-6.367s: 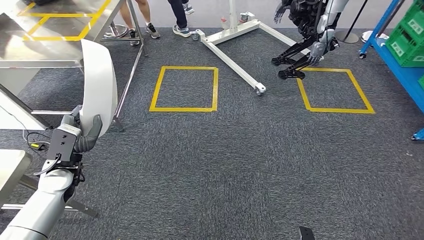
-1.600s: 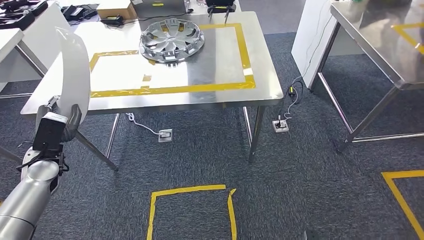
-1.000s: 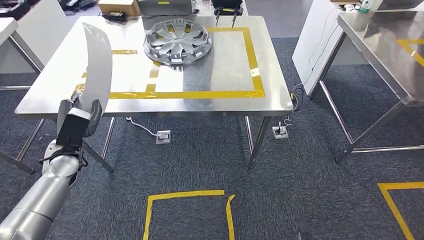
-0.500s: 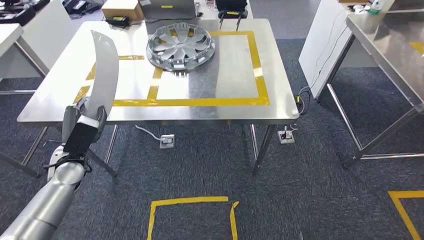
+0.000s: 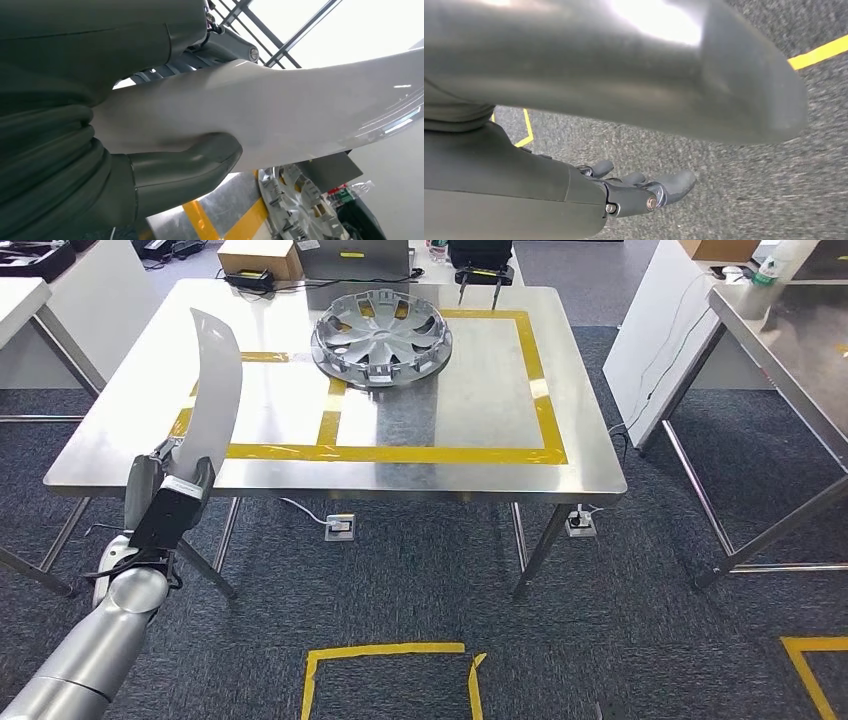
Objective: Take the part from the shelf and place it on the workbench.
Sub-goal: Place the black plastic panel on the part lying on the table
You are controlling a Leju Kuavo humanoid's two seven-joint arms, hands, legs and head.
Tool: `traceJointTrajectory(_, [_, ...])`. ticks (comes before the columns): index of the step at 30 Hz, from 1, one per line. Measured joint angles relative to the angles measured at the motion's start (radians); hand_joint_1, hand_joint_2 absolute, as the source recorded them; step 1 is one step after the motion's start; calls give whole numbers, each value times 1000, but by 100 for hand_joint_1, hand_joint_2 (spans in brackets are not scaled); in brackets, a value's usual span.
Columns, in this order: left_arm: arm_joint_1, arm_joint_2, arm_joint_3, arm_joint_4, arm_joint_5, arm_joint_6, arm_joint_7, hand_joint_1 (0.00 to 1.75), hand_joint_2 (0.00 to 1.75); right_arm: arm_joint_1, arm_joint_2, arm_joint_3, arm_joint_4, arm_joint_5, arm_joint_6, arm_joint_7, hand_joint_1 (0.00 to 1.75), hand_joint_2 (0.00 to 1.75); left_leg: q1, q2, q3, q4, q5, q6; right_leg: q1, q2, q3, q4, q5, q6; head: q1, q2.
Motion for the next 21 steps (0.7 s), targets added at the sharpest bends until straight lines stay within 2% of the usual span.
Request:
traceJointTrajectory(4, [-5, -4, 0, 1, -3, 0, 1, 175, 175, -1, 0, 0, 0, 0, 0, 0, 0, 0, -2, 0, 3, 0, -4, 6, 2, 1, -29, 55, -22, -1, 3, 0])
traceJointTrajectory(5, [-5, -7, 0, 1, -4, 0, 2, 175, 175, -1, 0, 0, 0, 1, 0, -1, 0, 0, -2, 0, 5, 0, -6, 9, 3, 1, -49, 89, -34, -1, 4, 0])
traceJointTrajectory(6, [-6, -10, 0, 3, -6, 0, 4, 175, 175, -1, 0, 0, 0, 2, 0, -1, 0, 0, -5, -1, 9, 0, -10, 12, 6, 1, -88, 149, -49, -3, 6, 0])
traceJointTrajectory(7, [-8, -14, 0, 7, -8, 0, 5, 175, 175, 0, 0, 0, 0, 5, 1, -2, 0, 0, -10, -2, 21, 0, -19, 16, 12, 2, -121, 172, -28, -9, 8, 0])
traceJointTrajectory(8, [-10, -17, -1, 11, -11, 0, 6, 175, 175, 1, 0, 0, 0, 9, 2, -3, 0, 0, -15, -4, 35, 1, -31, 18, 18, 2, -138, 159, 13, -17, 10, 0])
traceJointTrajectory(9, [-13, -20, -1, 16, -13, 2, 6, 175, 175, 2, -1, 0, 0, 13, 2, -4, 0, 0, -20, -5, 48, 1, -42, 19, 25, 3, -139, 116, 63, -29, 10, 0])
traceJointTrajectory(10, [-18, -21, -1, 20, -16, 4, 6, 175, 175, 3, -1, 0, 0, 17, 3, -4, 0, 0, -25, -7, 60, 2, -53, 17, 31, 4, -116, 39, 112, -40, 10, 0])
traceJointTrajectory(11, [-21, -21, -1, 22, -18, 6, 6, 175, 175, 2, -2, 0, 0, 19, 4, -3, 0, 0, -26, -9, 64, 2, -59, 12, 34, 4, -98, -4, 124, -46, 9, 0])
traceJointTrajectory(12, [-23, -21, -1, 23, -20, 9, 6, 175, 175, 1, -3, 0, 0, 20, 4, -3, 0, 0, -27, -10, 65, 1, -62, 8, 37, 4, -88, -24, 121, -51, 9, 0])
traceJointTrajectory(15, [-23, -20, -2, 23, -23, 12, 7, 175, 175, 1, -3, 0, 0, 23, 5, -3, 0, 0, -27, -10, 64, 6, -71, -9, 33, 4, -76, -38, 112, -61, 7, 0])
traceJointTrajectory(17, [-23, -19, -2, 22, -23, 13, 7, 175, 175, 1, -2, 0, 0, 24, 7, -3, 0, 0, -25, -8, 35, 68, -97, -22, 26, 2, -61, -46, 106, -70, 3, 0])
traceJointTrajectory(19, [-20, -18, -2, 24, -24, 13, 6, 175, 175, 1, -3, 0, 0, 24, 8, -3, 0, 0, -17, -6, -38, 195, -139, -34, 24, 2, -47, -48, 95, -75, -1, 0])
traceJointTrajectory(20, [-16, -18, -2, 26, -24, 13, 6, 175, 175, 2, -3, 0, 0, 24, 9, -3, 0, 0, -13, -5, -76, 251, -150, -39, 23, 2, -40, -48, 89, -74, -1, 0])
traceJointTrajectory(21, [-11, -17, -2, 28, -24, 13, 6, 175, 175, 3, -3, 0, 0, 24, 9, -3, 0, 0, -9, -4, -103, 279, -142, -42, 21, 3, -31, -48, 82, -72, -1, 0])
